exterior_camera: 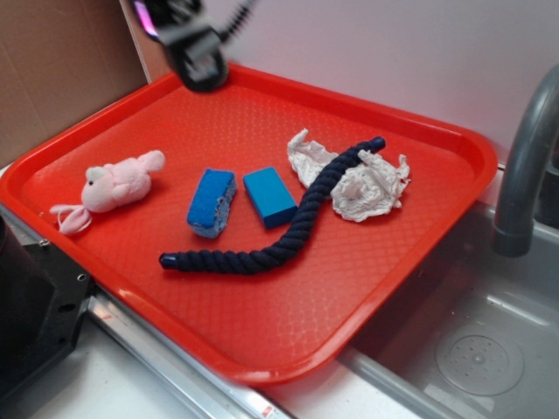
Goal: Grab the white paper.
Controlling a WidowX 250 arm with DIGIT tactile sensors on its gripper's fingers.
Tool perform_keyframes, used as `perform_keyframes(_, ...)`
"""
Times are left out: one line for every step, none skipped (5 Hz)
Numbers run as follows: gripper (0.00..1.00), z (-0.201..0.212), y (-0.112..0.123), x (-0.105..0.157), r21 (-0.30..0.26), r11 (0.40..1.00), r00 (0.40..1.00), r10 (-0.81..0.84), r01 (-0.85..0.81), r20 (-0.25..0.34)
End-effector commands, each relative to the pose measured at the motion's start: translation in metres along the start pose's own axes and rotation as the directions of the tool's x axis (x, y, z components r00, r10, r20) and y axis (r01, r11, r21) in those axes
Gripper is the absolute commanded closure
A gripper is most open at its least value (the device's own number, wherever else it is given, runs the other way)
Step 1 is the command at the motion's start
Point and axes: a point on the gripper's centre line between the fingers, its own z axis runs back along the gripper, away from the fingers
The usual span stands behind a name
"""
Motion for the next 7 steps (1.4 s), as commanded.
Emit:
perform_keyframes(0.00,-0.041,-0.021,0.061,-0.081,0.952,0.950,-0.285,0.297,0.126)
perform_keyframes(0.00,-0.067,-0.019,0.067,-0.088,0.940,0.941,-0.318,0.329,0.116)
perform_keyframes(0.00,-0.099,-0.018,0.082,-0.083,0.936,0.937,-0.332,0.341,0.112)
perform_keyframes(0.00,-0.123,-0.011,0.096,-0.070,0.942,0.944,-0.322,0.328,0.075)
perform_keyframes(1.00,-0.138,-0.007,0.092,-0.057,0.956,0.958,-0.287,0.288,0.020)
perform_keyframes(1.00,-0.128,-0.004,0.085,-0.039,0.960,0.960,-0.278,0.279,0.025)
perform_keyframes(1.00,-0.102,0.001,0.051,-0.006,0.973,0.973,-0.229,0.229,0.030)
